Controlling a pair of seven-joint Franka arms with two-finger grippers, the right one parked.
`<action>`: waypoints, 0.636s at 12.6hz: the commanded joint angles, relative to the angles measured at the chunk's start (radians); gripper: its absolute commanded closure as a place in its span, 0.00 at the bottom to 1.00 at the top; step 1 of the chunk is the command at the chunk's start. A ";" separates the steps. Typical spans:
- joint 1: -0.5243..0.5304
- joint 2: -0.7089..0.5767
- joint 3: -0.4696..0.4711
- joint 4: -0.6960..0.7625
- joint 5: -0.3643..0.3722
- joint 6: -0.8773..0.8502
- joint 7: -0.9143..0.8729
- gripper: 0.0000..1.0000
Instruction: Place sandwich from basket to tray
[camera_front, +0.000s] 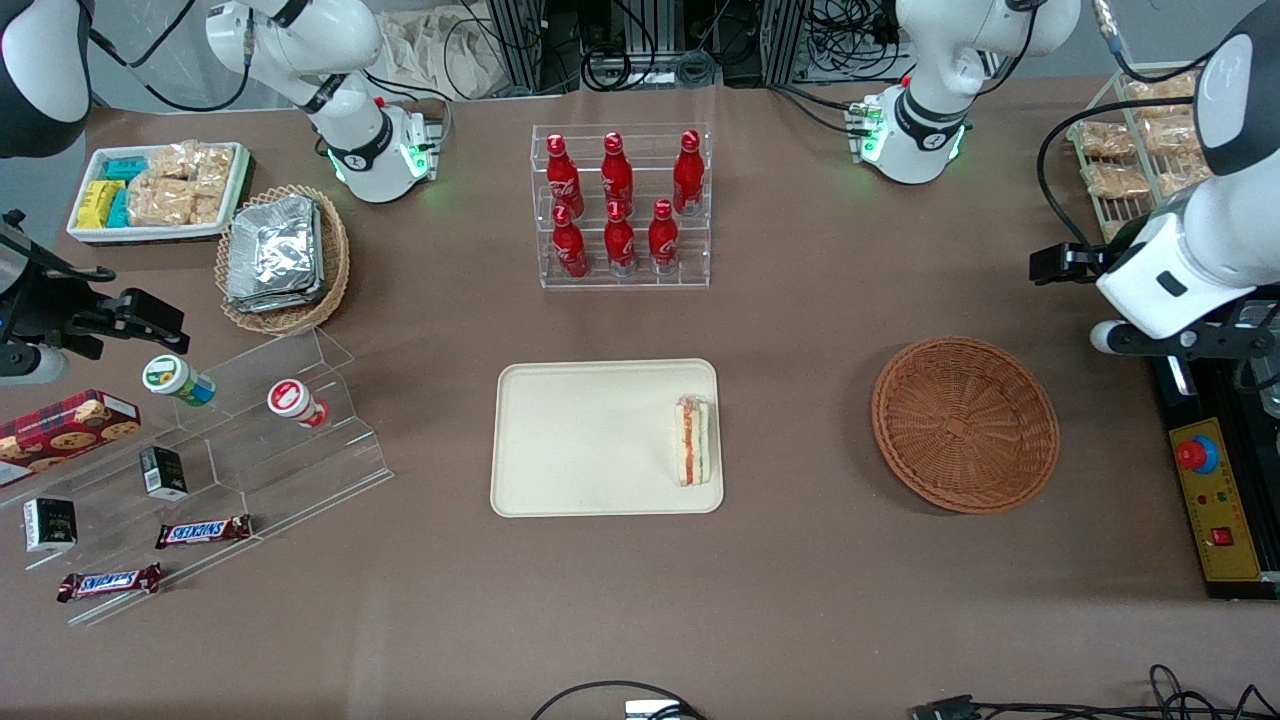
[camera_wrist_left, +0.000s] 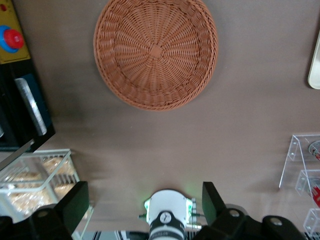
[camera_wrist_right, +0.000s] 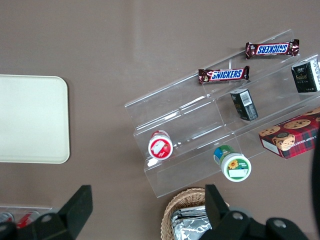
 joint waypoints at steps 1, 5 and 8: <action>-0.017 -0.147 0.029 -0.213 -0.006 0.109 0.001 0.00; 0.087 -0.136 -0.039 -0.183 -0.007 0.114 -0.005 0.00; 0.357 -0.136 -0.328 -0.157 0.000 0.112 -0.008 0.00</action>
